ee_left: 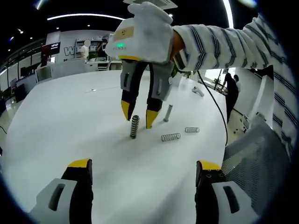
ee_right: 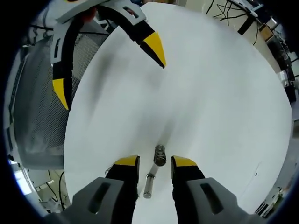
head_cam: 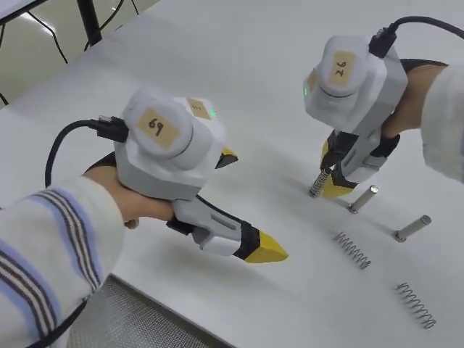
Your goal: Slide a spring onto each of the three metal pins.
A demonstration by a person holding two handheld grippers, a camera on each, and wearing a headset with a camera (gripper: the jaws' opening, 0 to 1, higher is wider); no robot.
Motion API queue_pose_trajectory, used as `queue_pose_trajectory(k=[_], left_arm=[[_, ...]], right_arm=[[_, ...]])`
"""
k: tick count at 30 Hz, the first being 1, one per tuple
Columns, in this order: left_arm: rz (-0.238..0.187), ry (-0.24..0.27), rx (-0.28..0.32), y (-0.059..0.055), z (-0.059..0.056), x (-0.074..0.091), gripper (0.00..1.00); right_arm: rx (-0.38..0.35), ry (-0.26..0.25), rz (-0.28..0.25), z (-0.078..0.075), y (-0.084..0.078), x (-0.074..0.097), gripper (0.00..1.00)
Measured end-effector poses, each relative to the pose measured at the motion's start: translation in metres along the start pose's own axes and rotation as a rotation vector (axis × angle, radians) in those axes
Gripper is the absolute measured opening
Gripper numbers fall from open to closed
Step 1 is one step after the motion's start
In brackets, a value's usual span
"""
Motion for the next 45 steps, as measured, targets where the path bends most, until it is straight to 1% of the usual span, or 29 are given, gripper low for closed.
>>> queue_pose_trajectory(k=[1,2,5,8,9,11,15,18,20,23,27,32,34,35,37,39,42,45], left_arm=[[0.001,-0.002,-0.001,0.0,0.0,0.0,0.9],[0.001,-0.004,-0.001,0.0,0.0,0.0,0.9],[0.004,-0.016,0.001,-0.001,-0.003,0.0,0.89],[0.012,-0.02,-0.002,-0.002,-0.004,0.0,0.89],[0.015,-0.021,-0.001,-0.003,-0.004,0.0,0.89],[0.009,-0.022,0.0,-0.003,-0.005,0.001,0.89],[0.013,-0.025,-0.003,-0.003,-0.006,0.003,0.89],[0.011,-0.029,-0.001,-0.002,-0.006,0.004,0.89],[0.012,-0.033,-0.002,-0.002,-0.007,0.004,0.89],[0.01,-0.043,-0.005,-0.001,-0.009,0.005,0.89],[0.019,-0.053,-0.013,0.0,-0.011,0.006,0.89],[0.025,-0.062,-0.02,0.002,-0.012,0.007,0.89],[0.025,-0.065,-0.023,0.003,-0.013,0.008,0.89],[0.026,-0.066,-0.024,0.004,-0.013,0.008,0.89],[0.027,-0.069,-0.027,0.005,-0.013,0.009,0.89],[0.026,-0.073,-0.025,0.005,-0.013,0.009,0.88],[0.03,-0.078,-0.025,0.005,-0.014,0.009,0.88],[0.036,-0.084,-0.023,0.005,-0.014,0.009,0.88]], right_arm=[[-0.008,0.0,-0.015,0.0,0.001,0.001,0.27],[-0.026,0.001,-0.042,0.002,0.002,0.005,0.29],[-0.04,0.001,-0.076,0.007,0.001,0.019,0.29],[-0.05,-0.021,-0.107,0.008,0.001,0.031,0.3],[-0.056,-0.029,-0.121,0.012,-0.001,0.039,0.3],[-0.061,-0.036,-0.154,0.015,-0.001,0.048,0.3],[-0.099,-0.053,-0.205,0.024,-0.008,0.065,0.32],[-0.128,-0.069,-0.229,0.028,-0.013,0.073,0.33],[-0.142,-0.082,-0.234,0.031,-0.017,0.077,0.33],[-0.164,-0.103,-0.235,0.036,-0.026,0.08,0.35],[-0.2,-0.12,-0.244,0.045,-0.036,0.083,0.39],[-0.246,-0.139,-0.271,0.057,-0.046,0.085,0.46],[-0.283,-0.143,-0.307,0.061,-0.049,0.085,0.48],[-0.311,-0.131,-0.343,0.064,-0.05,0.085,0.49],[-0.36,-0.12,-0.381,0.07,-0.054,0.084,0.49],[-0.374,-0.13,-0.402,0.074,-0.059,0.084,0.5],[-0.419,-0.145,-0.432,0.079,-0.064,0.082,0.52],[-0.487,-0.17,-0.47,0.086,-0.071,0.081,0.55]])
Point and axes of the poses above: the centre of the closed fingertips' face, and the gripper's own axes: x roughly backward along the fingers, z roughly to its left, y roughly out of its top, the point moved 8 cm from there along x, roughly backward along the fingers, and after that the axes turned 7 degrees about -y, right-handed, at the moved point
